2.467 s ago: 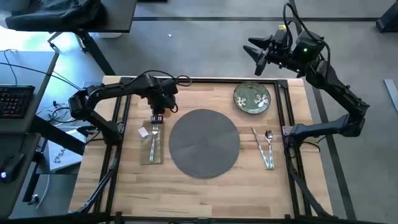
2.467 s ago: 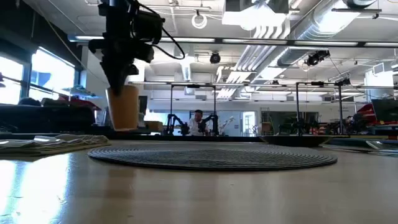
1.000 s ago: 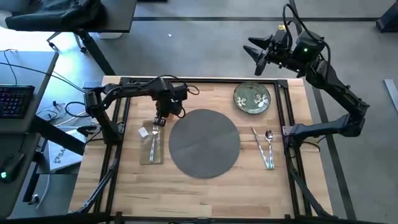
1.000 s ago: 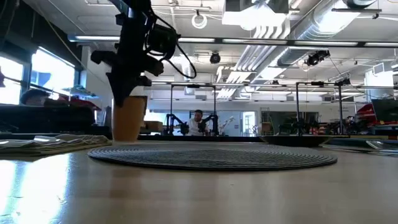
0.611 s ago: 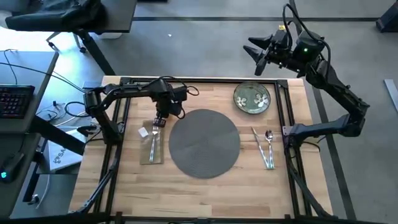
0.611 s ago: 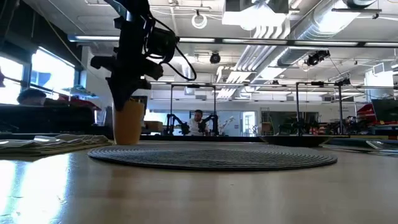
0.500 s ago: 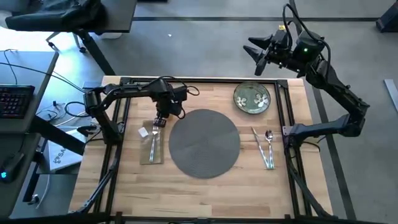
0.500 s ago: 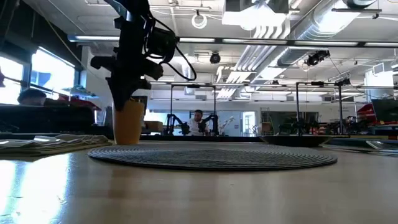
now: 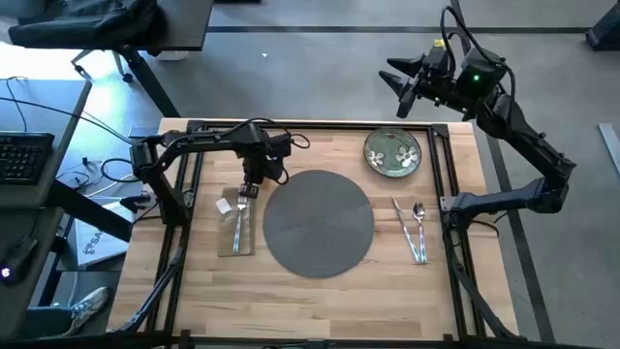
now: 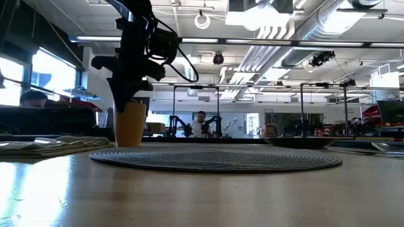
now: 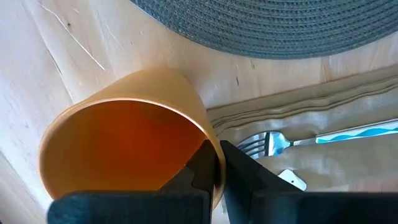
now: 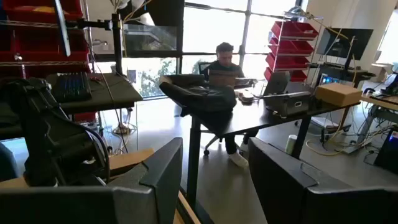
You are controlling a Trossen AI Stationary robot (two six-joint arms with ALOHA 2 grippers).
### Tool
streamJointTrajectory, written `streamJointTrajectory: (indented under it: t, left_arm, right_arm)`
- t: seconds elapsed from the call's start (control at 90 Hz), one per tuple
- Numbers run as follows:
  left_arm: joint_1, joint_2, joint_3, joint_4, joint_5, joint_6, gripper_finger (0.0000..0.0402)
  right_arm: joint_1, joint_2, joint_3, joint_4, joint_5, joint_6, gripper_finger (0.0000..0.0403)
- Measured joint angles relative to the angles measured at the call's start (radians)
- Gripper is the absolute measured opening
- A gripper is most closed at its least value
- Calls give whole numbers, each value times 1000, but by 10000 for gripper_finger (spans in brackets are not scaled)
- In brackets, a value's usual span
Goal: Set table place
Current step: Put the orange cup to the top left of the gray table mat
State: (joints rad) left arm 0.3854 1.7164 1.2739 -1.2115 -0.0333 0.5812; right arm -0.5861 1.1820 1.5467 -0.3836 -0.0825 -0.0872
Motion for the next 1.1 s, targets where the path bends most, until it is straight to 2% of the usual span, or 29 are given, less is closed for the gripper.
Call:
streamJointTrajectory:
  t: [0.356,0.522,0.756,0.956,1.1]
  left_arm:
    - [0,0,0,-4,-7,0,1]
    - [0,0,-1,-4,-56,0,1]
    - [0,0,-1,11,-59,-3,1]
    - [6,-1,7,38,1,-51,4]
    - [12,-1,32,58,44,-82,28]
  right_arm:
    - [0,0,0,0,0,0,161]
    - [0,0,0,0,0,0,161]
    - [0,0,0,1,0,0,161]
    - [0,0,0,1,0,0,161]
    - [0,0,0,1,0,0,161]
